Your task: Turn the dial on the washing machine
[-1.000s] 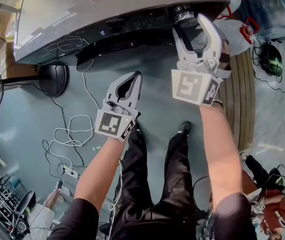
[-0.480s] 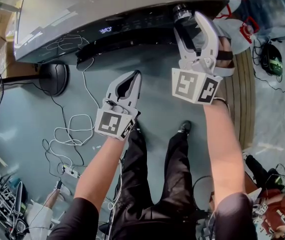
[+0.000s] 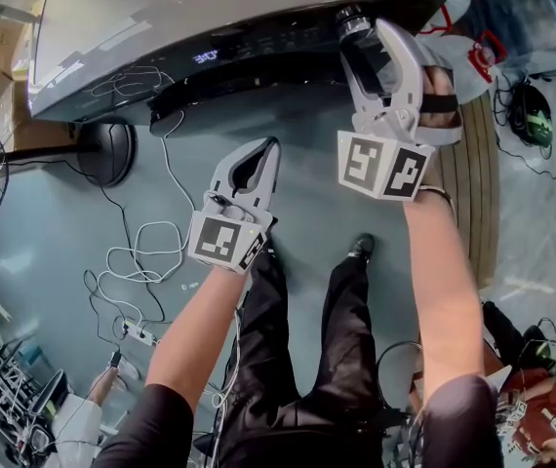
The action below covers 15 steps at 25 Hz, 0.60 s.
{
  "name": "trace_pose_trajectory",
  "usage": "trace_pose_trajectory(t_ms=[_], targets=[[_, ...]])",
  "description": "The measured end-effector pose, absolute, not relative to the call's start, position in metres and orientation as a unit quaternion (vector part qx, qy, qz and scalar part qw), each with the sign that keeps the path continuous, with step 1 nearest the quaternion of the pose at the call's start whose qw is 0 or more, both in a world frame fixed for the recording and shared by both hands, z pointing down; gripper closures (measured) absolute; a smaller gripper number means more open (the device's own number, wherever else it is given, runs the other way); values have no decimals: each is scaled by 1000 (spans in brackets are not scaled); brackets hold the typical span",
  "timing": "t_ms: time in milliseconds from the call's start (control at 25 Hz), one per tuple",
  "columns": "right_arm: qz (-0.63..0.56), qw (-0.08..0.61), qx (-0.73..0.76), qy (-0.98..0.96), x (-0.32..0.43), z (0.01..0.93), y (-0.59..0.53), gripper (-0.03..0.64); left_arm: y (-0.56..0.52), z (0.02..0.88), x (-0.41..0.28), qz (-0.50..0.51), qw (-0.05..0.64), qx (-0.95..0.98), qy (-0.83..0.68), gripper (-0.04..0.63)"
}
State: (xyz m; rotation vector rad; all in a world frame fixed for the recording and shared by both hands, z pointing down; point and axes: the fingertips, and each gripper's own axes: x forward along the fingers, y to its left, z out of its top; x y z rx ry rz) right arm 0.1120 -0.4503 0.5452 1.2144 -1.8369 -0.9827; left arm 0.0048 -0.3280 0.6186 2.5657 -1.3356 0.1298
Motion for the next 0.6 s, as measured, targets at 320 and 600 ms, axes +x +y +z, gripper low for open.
trace_pose_trajectory(t_ms=[320,600], targets=[[-389,355,457,-717,113,547,-451,324,-330,618,8,44,123,879,-458,578],[-334,307,483,-749,121,542,-443,324,-329,617,10,44,122,879,-458,578]])
